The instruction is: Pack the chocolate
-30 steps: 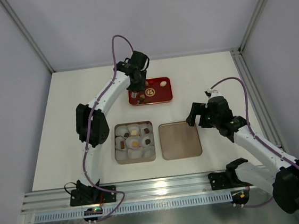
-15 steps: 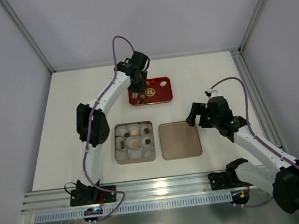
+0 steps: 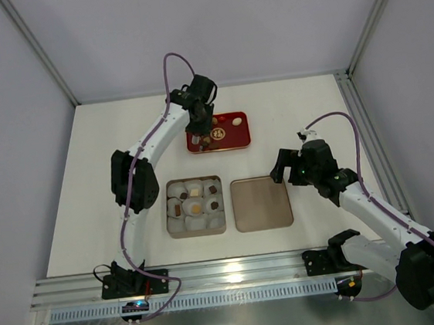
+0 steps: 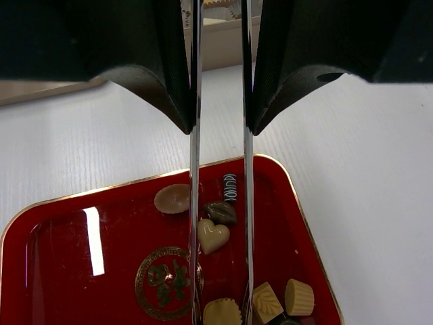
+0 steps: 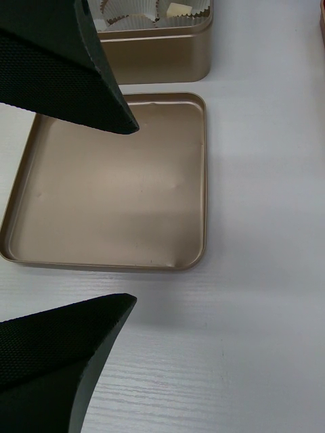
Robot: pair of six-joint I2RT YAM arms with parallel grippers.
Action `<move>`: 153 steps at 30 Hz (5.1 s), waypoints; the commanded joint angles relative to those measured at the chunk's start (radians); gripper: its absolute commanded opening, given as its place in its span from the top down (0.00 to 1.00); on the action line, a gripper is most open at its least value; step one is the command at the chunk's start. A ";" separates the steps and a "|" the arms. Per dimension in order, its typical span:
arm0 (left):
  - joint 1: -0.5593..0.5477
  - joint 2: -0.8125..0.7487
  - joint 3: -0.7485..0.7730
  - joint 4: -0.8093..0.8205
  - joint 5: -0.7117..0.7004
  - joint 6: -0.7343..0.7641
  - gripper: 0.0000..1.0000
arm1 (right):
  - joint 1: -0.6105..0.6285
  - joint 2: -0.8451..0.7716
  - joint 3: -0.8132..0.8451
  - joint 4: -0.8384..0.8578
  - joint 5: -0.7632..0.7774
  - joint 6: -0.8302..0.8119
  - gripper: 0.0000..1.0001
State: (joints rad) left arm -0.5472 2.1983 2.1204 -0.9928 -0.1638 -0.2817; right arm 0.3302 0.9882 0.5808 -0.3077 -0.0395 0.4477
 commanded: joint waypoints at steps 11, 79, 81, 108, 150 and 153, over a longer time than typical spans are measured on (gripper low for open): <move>0.006 -0.037 0.044 -0.026 -0.006 -0.014 0.69 | 0.003 0.000 0.022 0.027 0.013 -0.006 0.00; 0.003 -1.155 -0.878 -0.256 0.227 -0.160 0.72 | 0.003 0.175 0.045 0.157 -0.014 0.032 0.00; 0.003 -1.190 -0.892 -0.271 0.243 -0.160 0.72 | 0.004 0.175 0.045 0.156 -0.014 0.032 0.00; -0.258 -1.175 -0.975 -0.182 0.353 -0.220 0.72 | 0.004 0.141 0.030 0.110 0.013 0.034 0.00; -0.330 -1.097 -1.057 -0.076 0.345 -0.254 0.66 | 0.004 0.101 0.001 0.107 0.023 0.037 0.00; -0.330 -1.097 -1.059 -0.076 0.345 -0.254 0.66 | 0.004 0.102 -0.001 0.107 0.023 0.037 0.00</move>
State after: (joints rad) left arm -0.8703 1.1011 1.0615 -1.1030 0.1764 -0.5247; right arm 0.3302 1.1164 0.5846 -0.2146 -0.0360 0.4774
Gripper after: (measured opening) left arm 0.343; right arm 0.996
